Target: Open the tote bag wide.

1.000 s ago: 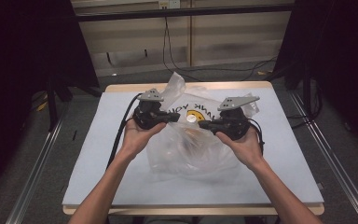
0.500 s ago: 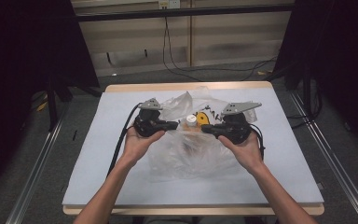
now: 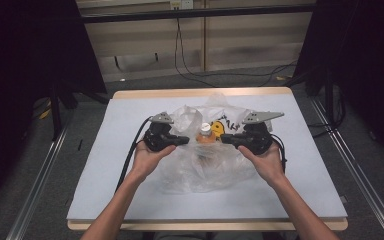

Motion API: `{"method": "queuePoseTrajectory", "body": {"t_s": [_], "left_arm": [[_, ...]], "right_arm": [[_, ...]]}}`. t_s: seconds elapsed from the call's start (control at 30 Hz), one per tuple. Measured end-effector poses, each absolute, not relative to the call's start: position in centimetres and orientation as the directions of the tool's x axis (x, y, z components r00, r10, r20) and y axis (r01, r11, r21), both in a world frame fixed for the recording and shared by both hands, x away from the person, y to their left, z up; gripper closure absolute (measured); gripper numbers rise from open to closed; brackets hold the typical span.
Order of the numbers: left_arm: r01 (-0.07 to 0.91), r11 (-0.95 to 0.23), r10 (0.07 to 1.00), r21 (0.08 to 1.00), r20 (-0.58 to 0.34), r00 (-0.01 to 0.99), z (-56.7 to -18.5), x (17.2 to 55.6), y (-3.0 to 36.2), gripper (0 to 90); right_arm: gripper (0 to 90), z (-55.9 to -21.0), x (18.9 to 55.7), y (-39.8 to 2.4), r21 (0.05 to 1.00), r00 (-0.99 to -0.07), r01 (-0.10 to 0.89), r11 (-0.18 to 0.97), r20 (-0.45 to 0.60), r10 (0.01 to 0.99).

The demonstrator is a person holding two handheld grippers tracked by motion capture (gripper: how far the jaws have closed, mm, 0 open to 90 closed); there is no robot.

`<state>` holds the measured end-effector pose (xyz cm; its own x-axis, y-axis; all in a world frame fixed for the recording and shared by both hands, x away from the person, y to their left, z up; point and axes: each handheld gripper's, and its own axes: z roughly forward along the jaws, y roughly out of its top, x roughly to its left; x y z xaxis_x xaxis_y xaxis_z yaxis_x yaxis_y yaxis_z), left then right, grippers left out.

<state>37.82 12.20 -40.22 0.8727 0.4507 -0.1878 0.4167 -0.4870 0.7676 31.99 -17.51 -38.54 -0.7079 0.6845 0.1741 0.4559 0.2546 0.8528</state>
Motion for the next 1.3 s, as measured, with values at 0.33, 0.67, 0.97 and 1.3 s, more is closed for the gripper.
{"method": "queuePoseTrajectory", "body": {"t_s": [0.33, 0.67, 0.97, 1.3], "left_arm": [[0.441, -0.531, 0.45, 0.723, -0.201, 0.87, -42.6, 37.5, 11.9, 90.0], [0.47, -0.561, 0.461, 0.682, -0.215, 0.861, -45.5, 38.0, 11.5, 90.0], [0.504, -0.586, 0.462, 0.635, -0.249, 0.851, -47.8, 38.5, 11.5, 90.0], [0.432, -0.649, 0.399, 0.626, -0.203, 0.894, -47.4, 35.8, 13.0, 90.0]], "right_arm": [[90.0, -40.3, 32.3, -17.8, 0.833, -0.695, 0.489, 0.261, 0.19, 0.694], [90.0, -43.3, 33.2, -18.0, 0.796, -0.681, 0.533, 0.286, 0.204, 0.703], [90.0, -47.2, 34.7, -17.6, 0.723, -0.668, 0.596, 0.349, 0.206, 0.715], [90.0, -48.2, 33.6, -18.5, 0.68, -0.693, 0.598, 0.424, 0.173, 0.7]]}}
